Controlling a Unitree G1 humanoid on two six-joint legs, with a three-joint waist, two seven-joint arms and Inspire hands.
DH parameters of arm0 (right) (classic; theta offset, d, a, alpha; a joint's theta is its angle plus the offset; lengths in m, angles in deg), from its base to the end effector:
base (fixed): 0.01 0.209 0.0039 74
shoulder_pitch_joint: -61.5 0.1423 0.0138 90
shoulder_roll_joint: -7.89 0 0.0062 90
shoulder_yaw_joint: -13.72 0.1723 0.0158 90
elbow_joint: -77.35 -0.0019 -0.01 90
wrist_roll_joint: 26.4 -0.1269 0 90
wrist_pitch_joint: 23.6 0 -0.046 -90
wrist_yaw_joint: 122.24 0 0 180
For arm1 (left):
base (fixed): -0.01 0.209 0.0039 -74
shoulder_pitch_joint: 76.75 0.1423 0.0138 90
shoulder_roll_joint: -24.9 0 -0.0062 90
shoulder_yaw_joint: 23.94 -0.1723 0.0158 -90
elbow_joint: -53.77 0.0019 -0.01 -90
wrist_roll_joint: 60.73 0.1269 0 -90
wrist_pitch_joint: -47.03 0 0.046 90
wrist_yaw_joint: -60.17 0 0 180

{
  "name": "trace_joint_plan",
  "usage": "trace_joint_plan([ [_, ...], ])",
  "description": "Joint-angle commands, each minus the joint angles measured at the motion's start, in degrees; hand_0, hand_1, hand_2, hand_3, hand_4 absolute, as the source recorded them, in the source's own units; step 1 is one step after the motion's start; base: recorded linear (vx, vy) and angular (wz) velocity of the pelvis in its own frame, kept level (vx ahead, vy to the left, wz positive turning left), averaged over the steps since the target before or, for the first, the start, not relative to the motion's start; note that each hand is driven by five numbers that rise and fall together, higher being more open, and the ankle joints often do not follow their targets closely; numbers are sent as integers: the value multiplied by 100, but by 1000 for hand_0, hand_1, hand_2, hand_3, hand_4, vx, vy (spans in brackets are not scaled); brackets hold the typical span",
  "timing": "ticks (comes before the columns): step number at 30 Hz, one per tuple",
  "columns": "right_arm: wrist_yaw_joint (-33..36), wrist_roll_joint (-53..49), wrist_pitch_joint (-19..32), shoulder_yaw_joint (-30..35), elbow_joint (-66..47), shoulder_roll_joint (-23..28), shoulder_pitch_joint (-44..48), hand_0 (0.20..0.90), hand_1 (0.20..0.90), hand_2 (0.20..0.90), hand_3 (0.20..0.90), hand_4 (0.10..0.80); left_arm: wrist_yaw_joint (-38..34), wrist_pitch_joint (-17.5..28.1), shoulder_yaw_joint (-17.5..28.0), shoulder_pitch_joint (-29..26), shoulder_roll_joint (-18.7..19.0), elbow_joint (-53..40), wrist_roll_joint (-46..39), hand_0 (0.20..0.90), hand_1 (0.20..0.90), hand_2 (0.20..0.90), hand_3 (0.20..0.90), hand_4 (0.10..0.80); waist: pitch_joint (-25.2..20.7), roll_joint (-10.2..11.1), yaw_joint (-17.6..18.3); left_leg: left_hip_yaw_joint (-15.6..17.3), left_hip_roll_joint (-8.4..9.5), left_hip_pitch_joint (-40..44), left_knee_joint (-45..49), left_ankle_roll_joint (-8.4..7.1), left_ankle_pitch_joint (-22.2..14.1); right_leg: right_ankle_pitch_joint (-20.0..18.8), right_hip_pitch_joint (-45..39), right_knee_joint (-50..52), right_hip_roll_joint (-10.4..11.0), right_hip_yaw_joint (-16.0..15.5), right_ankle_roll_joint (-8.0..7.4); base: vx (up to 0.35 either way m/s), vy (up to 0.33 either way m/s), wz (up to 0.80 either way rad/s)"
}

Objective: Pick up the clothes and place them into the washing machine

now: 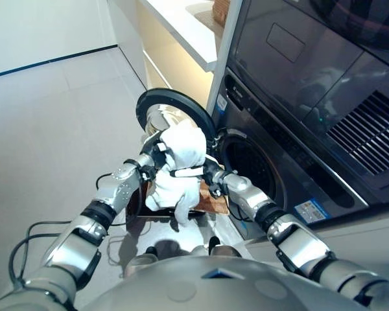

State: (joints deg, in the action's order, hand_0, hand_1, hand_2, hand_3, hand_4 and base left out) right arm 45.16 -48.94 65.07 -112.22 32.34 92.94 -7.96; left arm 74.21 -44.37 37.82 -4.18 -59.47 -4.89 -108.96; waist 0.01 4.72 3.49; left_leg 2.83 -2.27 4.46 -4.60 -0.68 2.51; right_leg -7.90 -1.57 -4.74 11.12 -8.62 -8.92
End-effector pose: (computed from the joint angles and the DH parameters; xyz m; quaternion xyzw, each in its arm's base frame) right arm 0.2120 -0.1150 -0.0202 -0.0499 0.2886 0.3040 0.9065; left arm 0.2241 0.1626 0.0108 -0.1539 0.2115 -0.2208 0.9396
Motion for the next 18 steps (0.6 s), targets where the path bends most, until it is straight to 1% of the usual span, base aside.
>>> trace_joint_plan([
  [1,-300,-177,463,-97,220,-562,864,200,200,200,200,300,491,685,20,-1362,-672,-79,-522,200,200,200,200,300,-214,26,-224,-111,14,-81,-40,-98,-326,217,-13,338,429,-78,-260,0,0,0],
  [11,-248,-199,481,48,165,-448,742,200,200,200,200,300,401,750,123,-1335,-662,-19,-433,200,200,200,200,300,-213,28,-208,-112,10,-86,-40,-99,-328,225,-15,341,424,-76,-261,0,0,0],
  [12,-214,-192,492,88,159,-414,695,200,200,200,200,300,336,793,162,-1332,-639,15,-368,241,241,241,241,329,-211,30,-205,-116,10,-88,-40,-98,-327,226,-15,343,421,-78,-259,0,0,0],
  [13,-164,-184,501,157,147,-364,629,200,200,200,200,300,238,850,243,-1305,-621,23,-305,554,554,554,554,553,-207,32,-199,-115,10,-92,-40,-98,-326,226,-15,340,422,-81,-259,0,0,0],
  [14,-116,-159,514,211,138,-319,565,200,200,200,200,300,167,882,301,-1293,-588,46,-241,900,900,900,900,800,-202,31,-193,-118,9,-93,-40,-99,-327,227,-9,341,422,-80,-259,0,0,0],
  [18,67,-31,532,477,107,-139,327,200,200,200,200,300,-104,998,490,-1190,-485,3,38,900,900,900,900,800,-193,33,-166,-102,14,-93,-40,-98,-331,218,-6,341,426,-67,-263,0,0,0],
])
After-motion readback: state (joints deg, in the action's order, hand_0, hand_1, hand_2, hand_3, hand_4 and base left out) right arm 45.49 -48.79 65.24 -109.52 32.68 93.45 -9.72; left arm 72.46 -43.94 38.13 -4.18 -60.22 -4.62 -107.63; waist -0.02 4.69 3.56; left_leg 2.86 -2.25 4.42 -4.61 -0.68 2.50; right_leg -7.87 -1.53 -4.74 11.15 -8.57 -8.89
